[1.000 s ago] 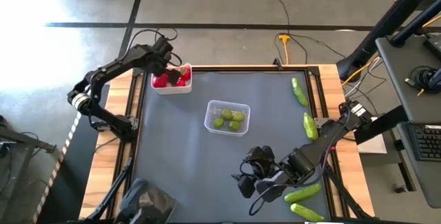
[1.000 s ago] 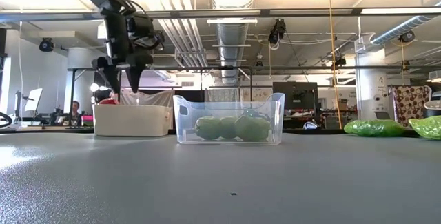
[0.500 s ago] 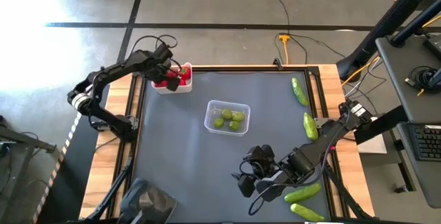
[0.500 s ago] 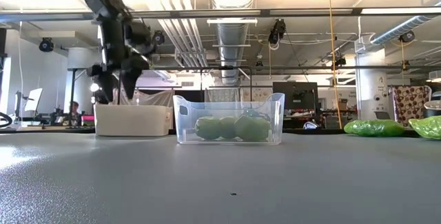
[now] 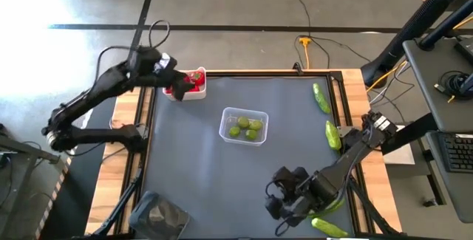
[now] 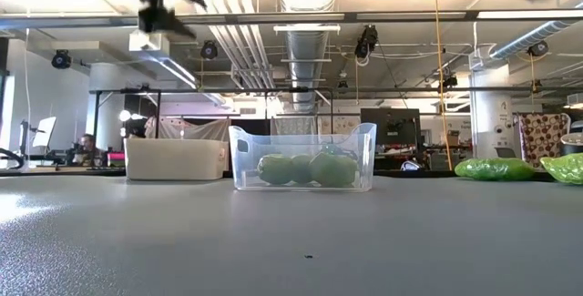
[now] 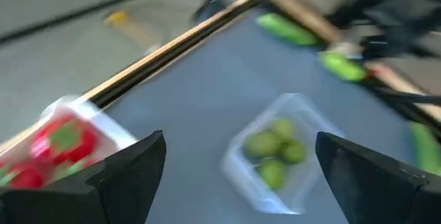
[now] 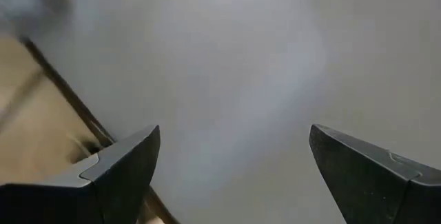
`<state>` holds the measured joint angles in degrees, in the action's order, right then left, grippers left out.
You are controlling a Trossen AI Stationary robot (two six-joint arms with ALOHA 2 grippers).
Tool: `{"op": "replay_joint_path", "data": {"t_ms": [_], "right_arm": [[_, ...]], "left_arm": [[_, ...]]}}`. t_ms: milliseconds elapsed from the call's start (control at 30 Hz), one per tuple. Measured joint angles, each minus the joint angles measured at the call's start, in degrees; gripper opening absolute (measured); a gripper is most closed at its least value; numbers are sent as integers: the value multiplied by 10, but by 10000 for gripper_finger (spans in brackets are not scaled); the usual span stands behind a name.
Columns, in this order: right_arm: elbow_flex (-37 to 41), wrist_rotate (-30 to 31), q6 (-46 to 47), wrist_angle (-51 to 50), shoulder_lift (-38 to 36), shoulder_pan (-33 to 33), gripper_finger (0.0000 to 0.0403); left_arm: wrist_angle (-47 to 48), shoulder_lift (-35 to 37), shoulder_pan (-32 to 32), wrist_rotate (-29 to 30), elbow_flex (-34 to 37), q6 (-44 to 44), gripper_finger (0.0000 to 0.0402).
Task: Sort produce into baskets
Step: Put the bottom right cucumber into the black bin
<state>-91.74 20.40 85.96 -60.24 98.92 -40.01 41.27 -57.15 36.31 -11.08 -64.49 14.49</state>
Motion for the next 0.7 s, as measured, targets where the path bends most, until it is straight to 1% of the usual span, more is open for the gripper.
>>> {"op": "replay_joint_path", "data": {"t_ms": [67,200,267,333,400,533,600,667,700], "right_arm": [[0,-50,15,-19,22,-15,365],[1,-181,15,-57,69,-47,365],[1,-233,20,-54,81,-60,365],[1,-257,33,-53,85,-72,365],[0,-274,45,-60,86,-82,365],[0,-292,44,-135,87,-100,364],[0,-312,24,-178,87,-100,361],[0,-326,-21,-214,87,-99,354],[0,-327,-52,-228,88,-99,348]], "left_arm": [[-20,26,-51,0,9,-2,355],[-61,71,-161,1,32,0,355],[-64,83,-214,21,41,12,355],[-68,87,-267,53,47,26,355],[-67,88,-318,100,56,34,355],[-77,78,-407,220,81,50,355],[-82,68,-439,262,86,61,355],[-85,57,-460,283,86,74,355],[-87,51,-467,284,86,80,355]]}}
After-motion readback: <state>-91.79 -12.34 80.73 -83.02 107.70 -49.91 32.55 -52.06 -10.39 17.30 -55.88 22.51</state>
